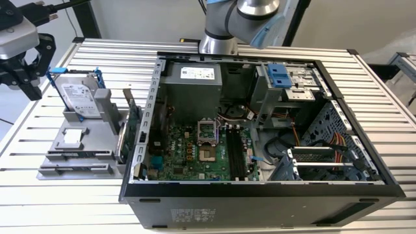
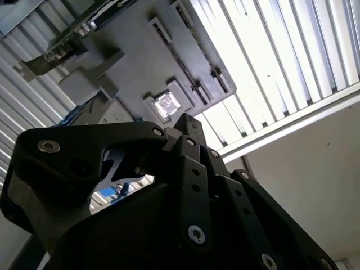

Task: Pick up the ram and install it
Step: 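Pick up the ram and move it above insertion slot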

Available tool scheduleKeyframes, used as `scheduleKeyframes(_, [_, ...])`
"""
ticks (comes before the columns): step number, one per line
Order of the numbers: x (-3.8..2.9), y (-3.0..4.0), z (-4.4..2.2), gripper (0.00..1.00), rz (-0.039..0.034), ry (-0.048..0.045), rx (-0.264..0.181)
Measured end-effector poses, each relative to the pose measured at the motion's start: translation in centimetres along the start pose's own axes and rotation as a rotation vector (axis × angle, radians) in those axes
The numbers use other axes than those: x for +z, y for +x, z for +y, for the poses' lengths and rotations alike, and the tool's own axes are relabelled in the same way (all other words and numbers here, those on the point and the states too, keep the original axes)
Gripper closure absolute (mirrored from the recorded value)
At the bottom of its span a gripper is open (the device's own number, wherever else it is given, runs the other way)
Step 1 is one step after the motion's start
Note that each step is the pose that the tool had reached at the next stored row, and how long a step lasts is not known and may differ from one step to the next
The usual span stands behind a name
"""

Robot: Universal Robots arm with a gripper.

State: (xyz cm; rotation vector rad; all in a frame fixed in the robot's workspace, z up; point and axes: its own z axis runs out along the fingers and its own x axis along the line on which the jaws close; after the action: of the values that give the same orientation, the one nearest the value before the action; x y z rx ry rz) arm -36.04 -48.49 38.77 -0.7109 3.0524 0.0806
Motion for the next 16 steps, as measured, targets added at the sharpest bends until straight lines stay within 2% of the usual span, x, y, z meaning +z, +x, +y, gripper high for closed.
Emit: scheduleKeyframes(16, [0.0,0.0,0.0,1.0,0.0049,-0.0018,-0.1])
